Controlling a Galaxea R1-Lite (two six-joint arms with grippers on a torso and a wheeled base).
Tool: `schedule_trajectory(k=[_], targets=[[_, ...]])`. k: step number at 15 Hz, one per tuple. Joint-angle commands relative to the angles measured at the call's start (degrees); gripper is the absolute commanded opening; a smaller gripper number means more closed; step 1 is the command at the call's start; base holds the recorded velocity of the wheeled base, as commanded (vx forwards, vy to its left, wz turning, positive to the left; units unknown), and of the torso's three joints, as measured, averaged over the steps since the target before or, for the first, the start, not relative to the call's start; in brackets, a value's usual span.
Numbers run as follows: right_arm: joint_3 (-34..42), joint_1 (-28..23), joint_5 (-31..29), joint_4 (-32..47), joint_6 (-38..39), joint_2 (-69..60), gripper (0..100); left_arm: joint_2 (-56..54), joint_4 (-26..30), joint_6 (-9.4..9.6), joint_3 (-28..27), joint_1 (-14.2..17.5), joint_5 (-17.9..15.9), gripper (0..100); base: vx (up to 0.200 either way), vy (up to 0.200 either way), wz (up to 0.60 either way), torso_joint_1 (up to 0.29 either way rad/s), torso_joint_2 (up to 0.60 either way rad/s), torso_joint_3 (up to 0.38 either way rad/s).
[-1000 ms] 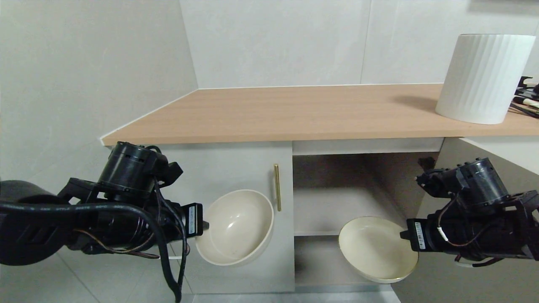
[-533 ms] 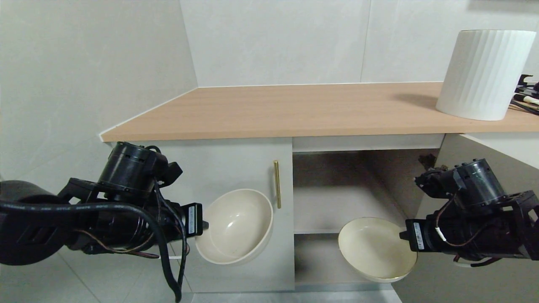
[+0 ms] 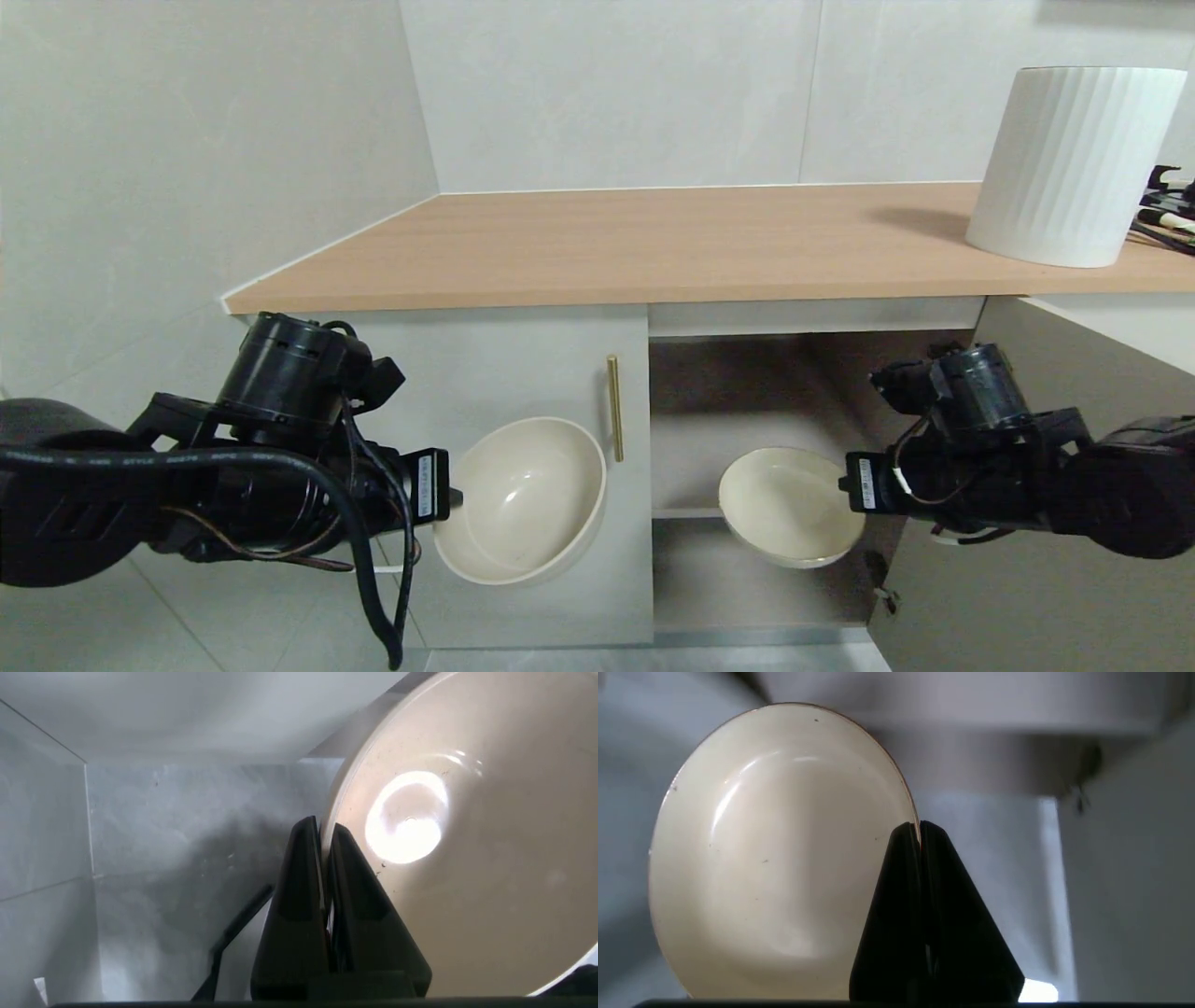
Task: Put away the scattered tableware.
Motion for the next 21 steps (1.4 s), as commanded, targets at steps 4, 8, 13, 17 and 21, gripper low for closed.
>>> schedule_trajectory(k=[4, 8, 13, 17, 21], targets=[[-12.51, -1.07, -3.93, -7.88, 0.85, 21.15, 0, -0.22, -0.01, -0.03, 0.03, 0.0, 0.12, 0, 0.0, 0.0, 0.0, 0.0, 0.0, 0.0], [-15.49, -3.27, -4.2, -8.06, 3.22, 27.48, 0, -0.04, -0.01, -0.03, 0.38, -2.28, 5.04, 0, 0.0, 0.0, 0.0, 0.0, 0.0, 0.0], [-23.32, -5.12, -11.4, -7.62, 6.83, 35.39, 0, 2.77, 0.34, -0.21, 0.73, -5.97, 6.53, 0, 0.0, 0.0, 0.0, 0.0, 0.0, 0.0], [-26.3, -5.12, -14.48, -7.62, 6.92, 37.5, 0, 6.03, 0.25, -0.39, 0.91, -7.99, 6.62, 0, 0.0, 0.0, 0.0, 0.0, 0.0, 0.0], [-31.75, -5.2, -16.5, -5.77, 6.83, 40.31, 0, 6.11, 0.16, -0.39, 0.82, -7.99, 6.71, 0, 0.0, 0.0, 0.0, 0.0, 0.0, 0.0]])
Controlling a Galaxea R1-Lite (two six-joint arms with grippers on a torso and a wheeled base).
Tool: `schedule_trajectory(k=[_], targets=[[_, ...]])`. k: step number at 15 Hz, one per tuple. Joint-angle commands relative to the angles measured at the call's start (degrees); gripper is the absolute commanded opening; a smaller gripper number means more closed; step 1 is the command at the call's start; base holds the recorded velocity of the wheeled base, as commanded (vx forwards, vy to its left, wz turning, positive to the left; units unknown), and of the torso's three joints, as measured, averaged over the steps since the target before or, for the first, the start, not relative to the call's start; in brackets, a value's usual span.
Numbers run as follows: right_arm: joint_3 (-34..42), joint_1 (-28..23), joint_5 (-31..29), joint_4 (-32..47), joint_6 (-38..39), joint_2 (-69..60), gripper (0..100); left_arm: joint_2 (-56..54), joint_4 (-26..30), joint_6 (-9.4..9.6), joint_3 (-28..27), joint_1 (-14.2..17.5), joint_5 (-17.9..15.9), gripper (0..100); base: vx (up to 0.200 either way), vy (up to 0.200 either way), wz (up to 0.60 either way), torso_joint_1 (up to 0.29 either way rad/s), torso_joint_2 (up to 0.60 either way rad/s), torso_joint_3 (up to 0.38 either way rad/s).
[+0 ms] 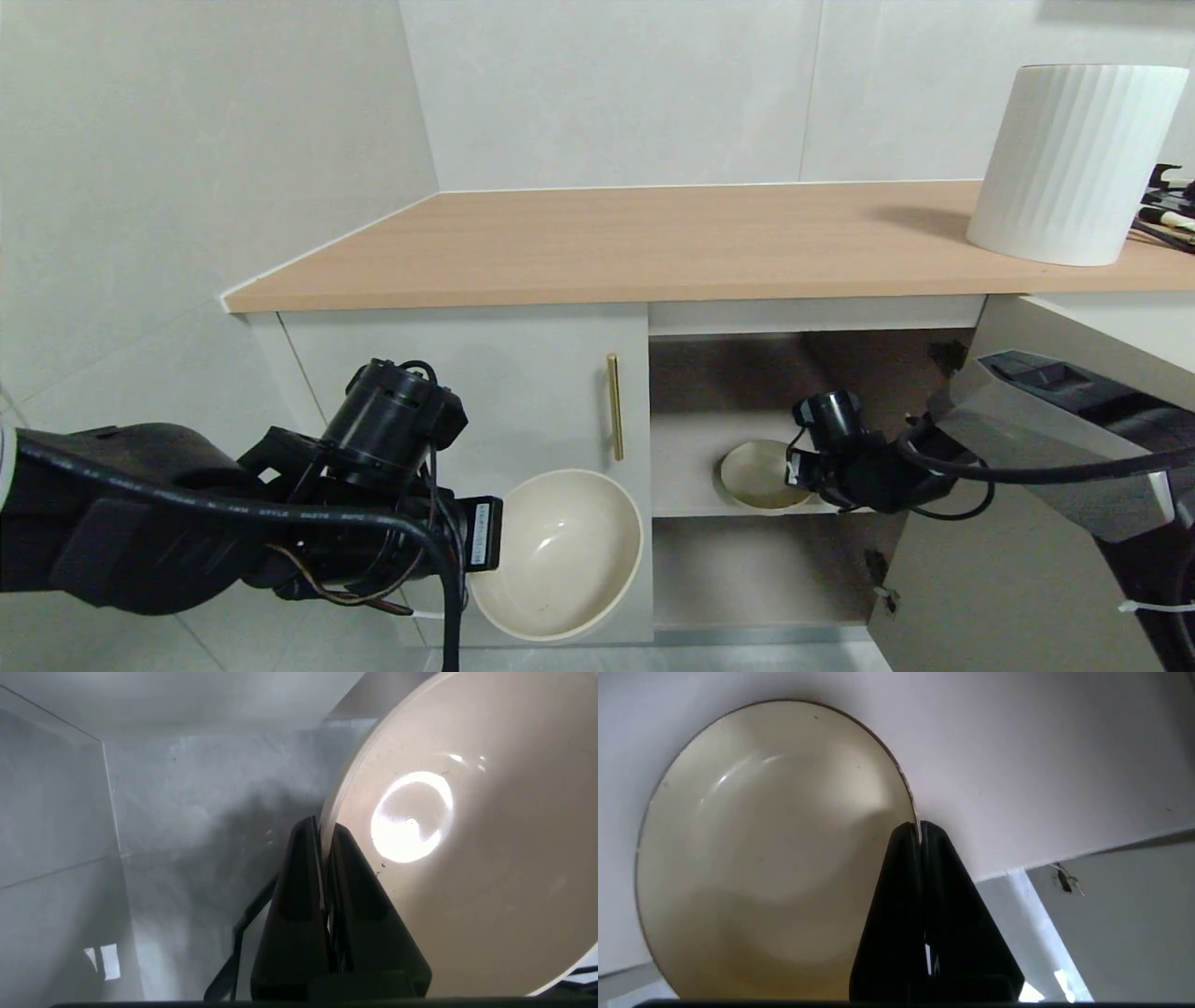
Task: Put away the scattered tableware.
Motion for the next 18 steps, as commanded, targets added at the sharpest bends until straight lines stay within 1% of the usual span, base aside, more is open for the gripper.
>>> schedule_trajectory(k=[1, 3, 9, 16, 17, 18], targets=[[-3.83, 0.03, -0.37, 1.9, -0.04, 2.52, 0, 0.27, 0.04, -0.01, -0.01, -0.03, 0.04, 0, 0.0, 0.0, 0.0, 0.0, 0.0, 0.0], [-7.08, -0.76, -2.39, 3.65, -0.04, 4.01, 0, 0.1, 0.04, -0.01, -0.01, -0.03, 0.13, 0, 0.0, 0.0, 0.0, 0.0, 0.0, 0.0], [-9.8, -1.12, -2.65, 3.74, -0.04, 5.15, 0, 0.62, 0.04, -0.01, -0.01, -0.03, 0.13, 0, 0.0, 0.0, 0.0, 0.0, 0.0, 0.0], [-9.89, -1.12, -2.65, 3.65, -0.04, 5.24, 0, 0.71, 0.04, -0.01, -0.01, -0.03, 0.13, 0, 0.0, 0.0, 0.0, 0.0, 0.0, 0.0], [-10.07, -1.12, -2.65, 3.65, 0.05, 5.24, 100, 0.71, 0.04, -0.01, -0.01, -0.03, 0.13, 0, 0.0, 0.0, 0.0, 0.0, 0.0, 0.0], [-10.42, -1.12, -2.65, 3.57, 0.05, 5.42, 100, 0.71, 0.04, -0.01, -0.01, -0.03, 0.13, 0, 0.0, 0.0, 0.0, 0.0, 0.0, 0.0]])
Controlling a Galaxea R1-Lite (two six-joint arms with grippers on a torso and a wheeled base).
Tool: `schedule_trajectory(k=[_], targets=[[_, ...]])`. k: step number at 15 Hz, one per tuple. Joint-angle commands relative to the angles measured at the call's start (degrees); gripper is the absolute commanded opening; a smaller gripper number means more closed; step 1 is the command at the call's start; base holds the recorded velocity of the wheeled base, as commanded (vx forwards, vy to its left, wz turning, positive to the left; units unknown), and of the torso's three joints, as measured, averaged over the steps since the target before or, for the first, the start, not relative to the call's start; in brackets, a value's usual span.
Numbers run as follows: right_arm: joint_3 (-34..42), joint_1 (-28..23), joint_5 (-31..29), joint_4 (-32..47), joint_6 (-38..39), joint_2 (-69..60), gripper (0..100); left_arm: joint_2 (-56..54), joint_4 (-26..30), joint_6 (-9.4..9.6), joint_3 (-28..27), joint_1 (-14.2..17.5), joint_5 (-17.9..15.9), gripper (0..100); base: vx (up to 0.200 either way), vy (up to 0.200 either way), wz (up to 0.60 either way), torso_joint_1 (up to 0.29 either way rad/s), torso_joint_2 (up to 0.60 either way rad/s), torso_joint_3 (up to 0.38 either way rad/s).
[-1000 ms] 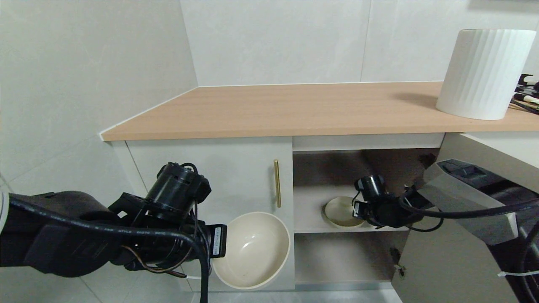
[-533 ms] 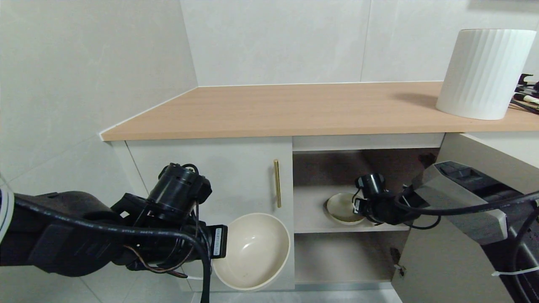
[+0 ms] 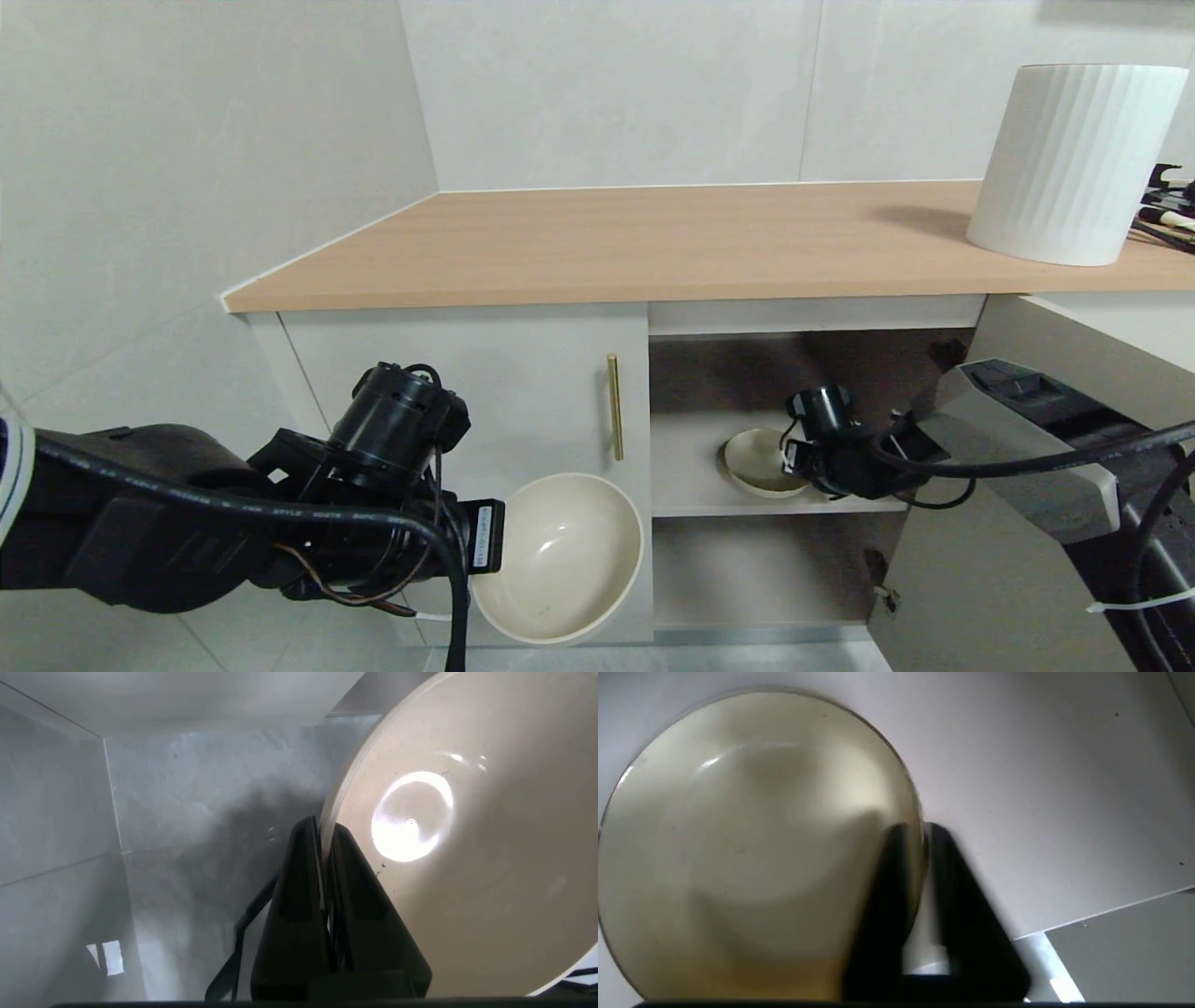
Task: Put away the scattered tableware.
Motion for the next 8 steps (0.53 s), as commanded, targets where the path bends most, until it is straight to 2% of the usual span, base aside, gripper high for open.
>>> schedule_trajectory(k=[1, 5, 7, 8], targets=[[-0.24, 0.02, -0.01, -0.14, 0.03, -0.01, 100, 0.03, 0.02, -0.03, 0.02, 0.0, 0.02, 0, 0.0, 0.0, 0.0, 0.0, 0.0, 0.0], [1.69, 0.11, -0.01, 0.56, 1.35, -3.35, 100, -0.24, 0.02, 0.06, -0.16, 0.0, 0.37, 0, 0.0, 0.0, 0.0, 0.0, 0.0, 0.0], [9.43, 1.6, 0.96, 0.56, 2.05, -10.03, 100, 0.73, -0.07, 0.32, -1.65, 0.0, 0.55, 0, 0.0, 0.0, 0.0, 0.0, 0.0, 0.0], [15.32, 3.8, 4.12, 0.56, 1.7, -14.77, 100, 1.52, 0.11, 0.32, -2.97, 0.0, 0.72, 0, 0.0, 0.0, 0.0, 0.0, 0.0, 0.0]])
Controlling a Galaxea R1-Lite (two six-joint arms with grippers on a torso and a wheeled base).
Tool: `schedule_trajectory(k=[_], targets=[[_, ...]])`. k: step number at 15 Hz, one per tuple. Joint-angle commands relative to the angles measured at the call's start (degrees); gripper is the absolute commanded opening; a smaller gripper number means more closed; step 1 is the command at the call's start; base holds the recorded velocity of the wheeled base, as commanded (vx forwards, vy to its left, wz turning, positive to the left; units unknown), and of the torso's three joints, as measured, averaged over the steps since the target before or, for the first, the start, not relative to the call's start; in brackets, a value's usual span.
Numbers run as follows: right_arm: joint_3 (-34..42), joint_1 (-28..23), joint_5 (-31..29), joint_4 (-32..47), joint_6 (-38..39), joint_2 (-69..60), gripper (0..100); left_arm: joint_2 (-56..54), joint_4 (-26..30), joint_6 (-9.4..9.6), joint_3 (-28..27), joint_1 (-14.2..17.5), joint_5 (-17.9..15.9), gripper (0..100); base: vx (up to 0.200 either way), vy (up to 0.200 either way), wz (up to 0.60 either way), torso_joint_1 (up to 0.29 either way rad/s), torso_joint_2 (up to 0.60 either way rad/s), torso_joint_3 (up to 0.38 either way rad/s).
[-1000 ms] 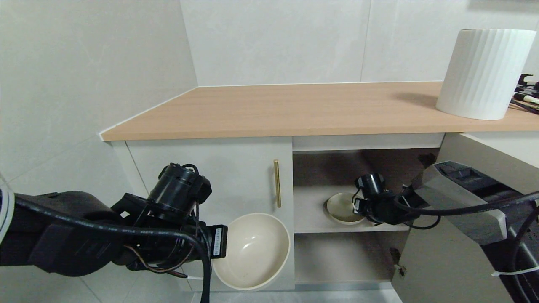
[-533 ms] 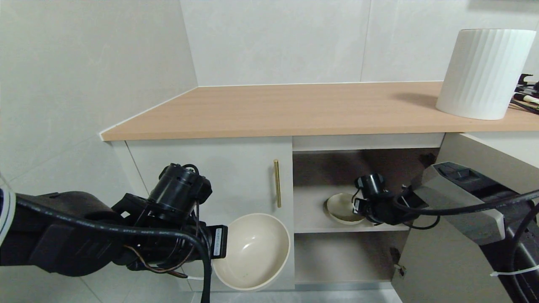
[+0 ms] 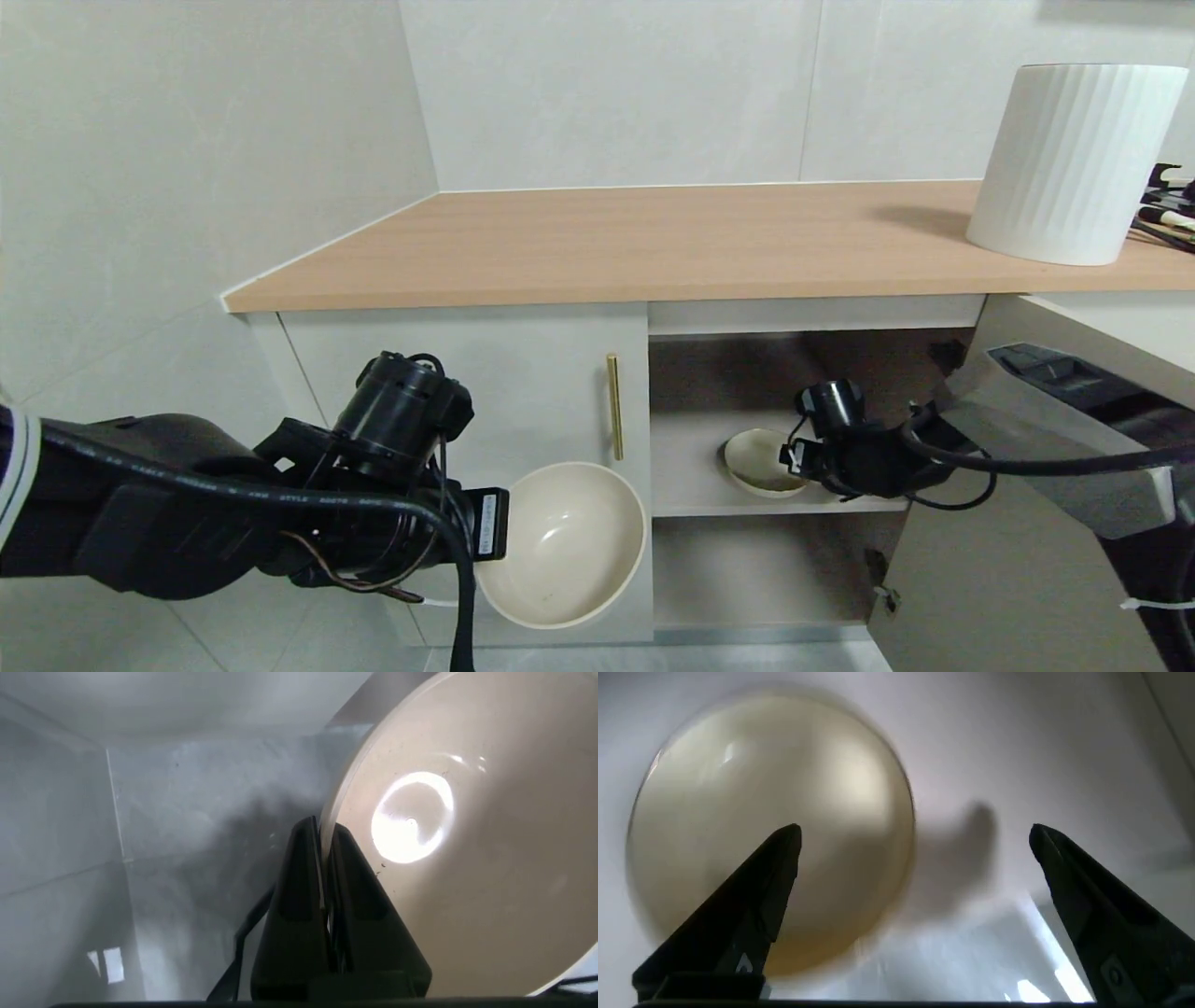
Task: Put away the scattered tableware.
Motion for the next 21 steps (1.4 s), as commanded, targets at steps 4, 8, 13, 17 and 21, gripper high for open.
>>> schedule_trajectory(k=[4, 8, 13, 17, 21], targets=[[21.19, 10.61, 11.08, 1.81, -5.68, -27.25, 100, 3.07, 0.19, 0.14, -2.39, -0.53, 0.1, 0, 0.0, 0.0, 0.0, 0.0, 0.0, 0.0], [22.24, 17.2, 14.07, 11.65, -5.42, -37.53, 100, 8.26, 0.11, 0.05, -2.48, -4.04, 2.74, 0, 0.0, 0.0, 0.0, 0.0, 0.0, 0.0], [24.09, 22.39, 24.0, 17.1, -5.42, -42.98, 100, 10.45, -0.07, -0.39, -2.74, -6.15, 4.41, 0, 0.0, 0.0, 0.0, 0.0, 0.0, 0.0], [25.5, 26.34, 23.91, 17.01, -5.42, -43.33, 100, 9.57, -0.07, -2.23, -2.65, -8.44, 5.11, 0, 0.0, 0.0, 0.0, 0.0, 0.0, 0.0], [24.62, 28.28, 22.59, 16.49, -3.4, -38.67, 100, 5.8, 0.02, -2.32, -2.3, -10.02, 5.2, 0, 0.0, 0.0, 0.0, 0.0, 0.0, 0.0]])
